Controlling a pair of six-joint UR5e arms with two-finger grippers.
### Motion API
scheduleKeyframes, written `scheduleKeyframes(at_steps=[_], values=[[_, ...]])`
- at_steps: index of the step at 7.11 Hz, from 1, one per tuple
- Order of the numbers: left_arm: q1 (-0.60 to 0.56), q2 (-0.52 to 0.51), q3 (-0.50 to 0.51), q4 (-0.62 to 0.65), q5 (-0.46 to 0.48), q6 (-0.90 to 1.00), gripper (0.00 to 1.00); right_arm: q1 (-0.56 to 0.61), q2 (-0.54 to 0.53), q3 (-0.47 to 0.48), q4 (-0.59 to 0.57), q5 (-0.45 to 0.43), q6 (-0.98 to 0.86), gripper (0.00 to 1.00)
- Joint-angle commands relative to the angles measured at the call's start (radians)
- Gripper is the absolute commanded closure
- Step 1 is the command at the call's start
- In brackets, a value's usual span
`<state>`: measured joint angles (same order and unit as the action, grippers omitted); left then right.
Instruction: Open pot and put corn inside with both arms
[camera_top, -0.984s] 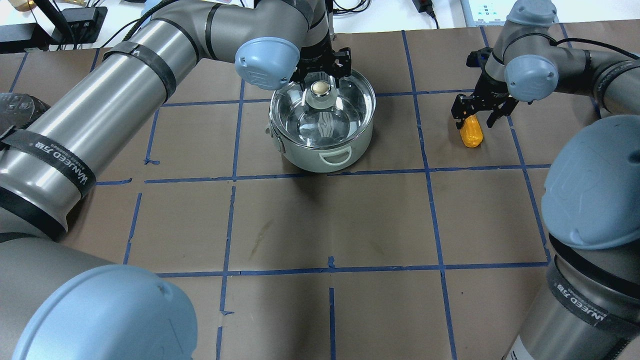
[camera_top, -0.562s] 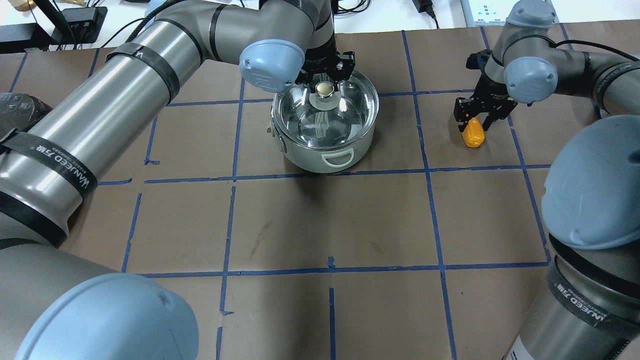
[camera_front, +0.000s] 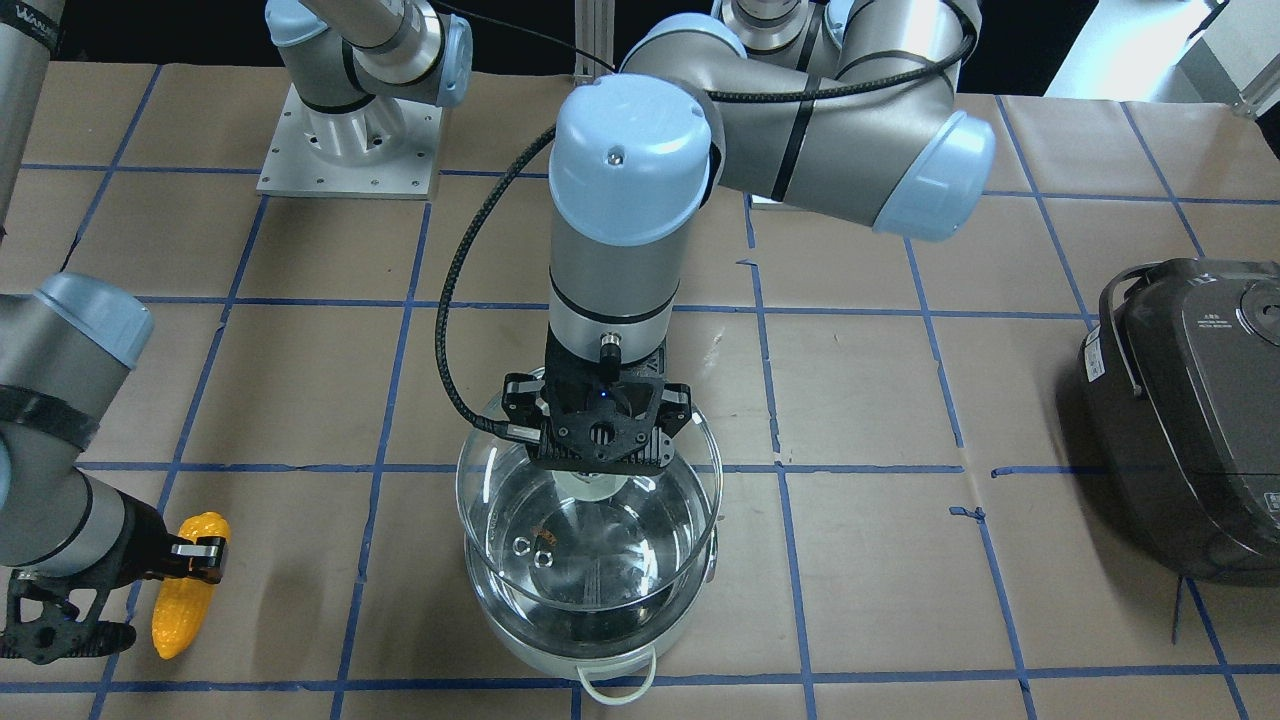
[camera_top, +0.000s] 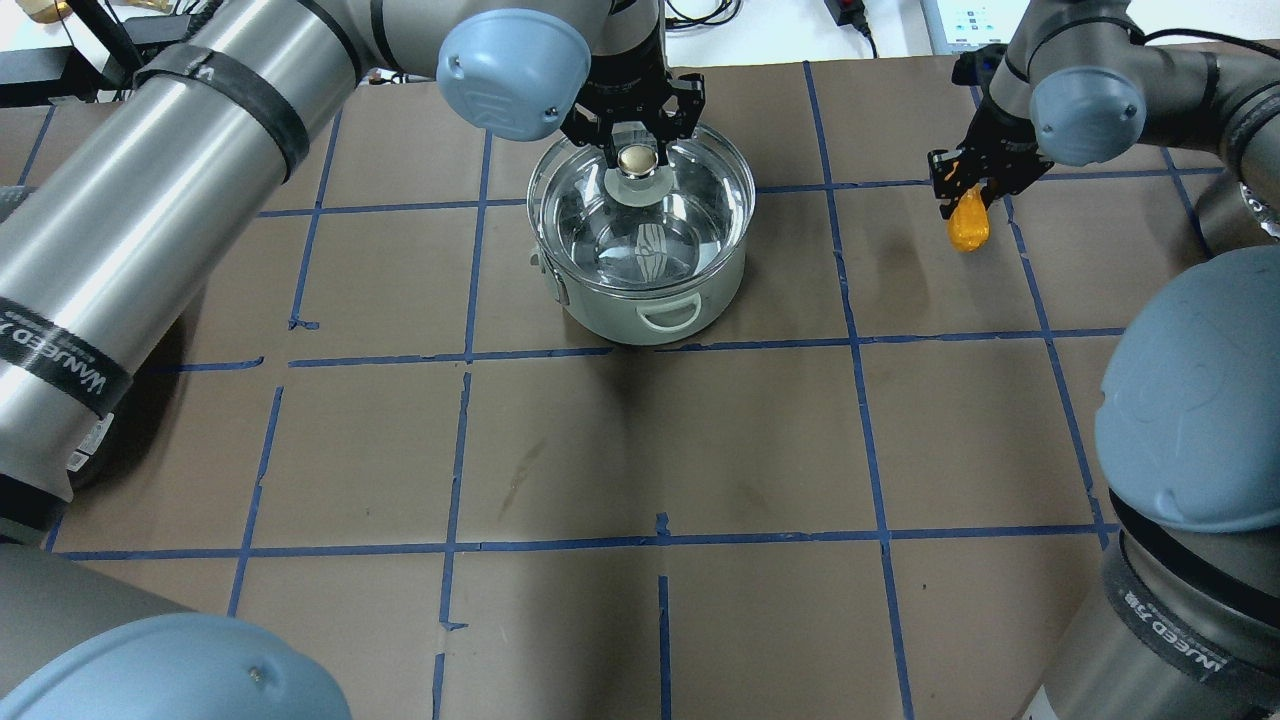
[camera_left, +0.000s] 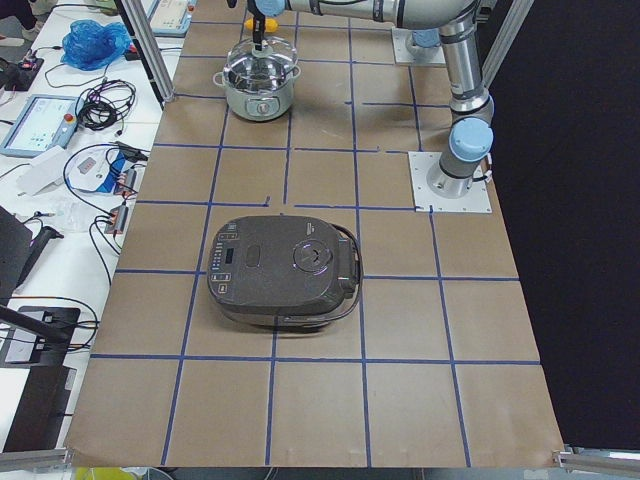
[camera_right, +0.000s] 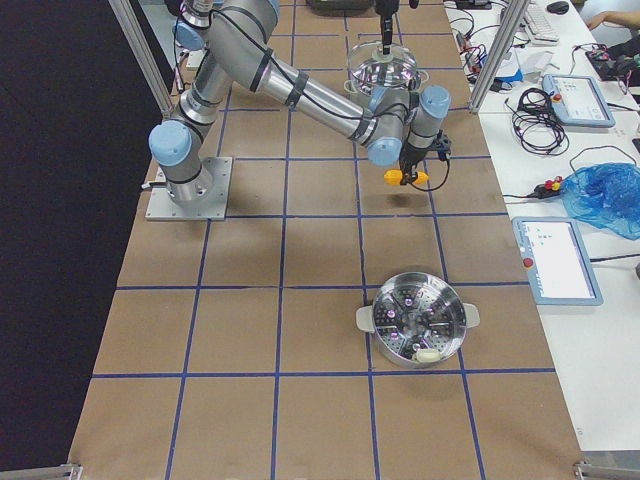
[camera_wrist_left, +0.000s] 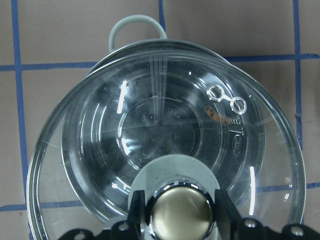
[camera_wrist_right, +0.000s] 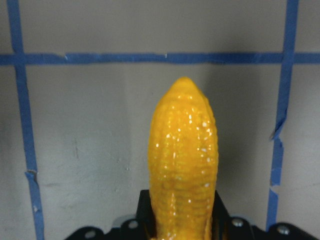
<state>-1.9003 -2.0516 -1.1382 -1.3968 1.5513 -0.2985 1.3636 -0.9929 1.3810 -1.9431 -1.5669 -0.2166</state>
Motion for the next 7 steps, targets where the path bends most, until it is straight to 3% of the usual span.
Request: scheduleKeyframes(at_steps=[1,4,7], values=[[0.027,0.022,0.079,-0.135,0.003,0.075,0.99,0.075,-0.074,-0.081,0.110,-0.002,0.054,0.90],[0.220,0.106,0.058,-0.259,0.031,0.279,0.99,0.285,-0.092,-0.169,0.139,-0.030,0.205,0.90],[0.471,0.116,-0.024,-0.255,0.047,0.481,1.00,0.463,-0.046,-0.183,0.115,-0.019,0.369,0.90]])
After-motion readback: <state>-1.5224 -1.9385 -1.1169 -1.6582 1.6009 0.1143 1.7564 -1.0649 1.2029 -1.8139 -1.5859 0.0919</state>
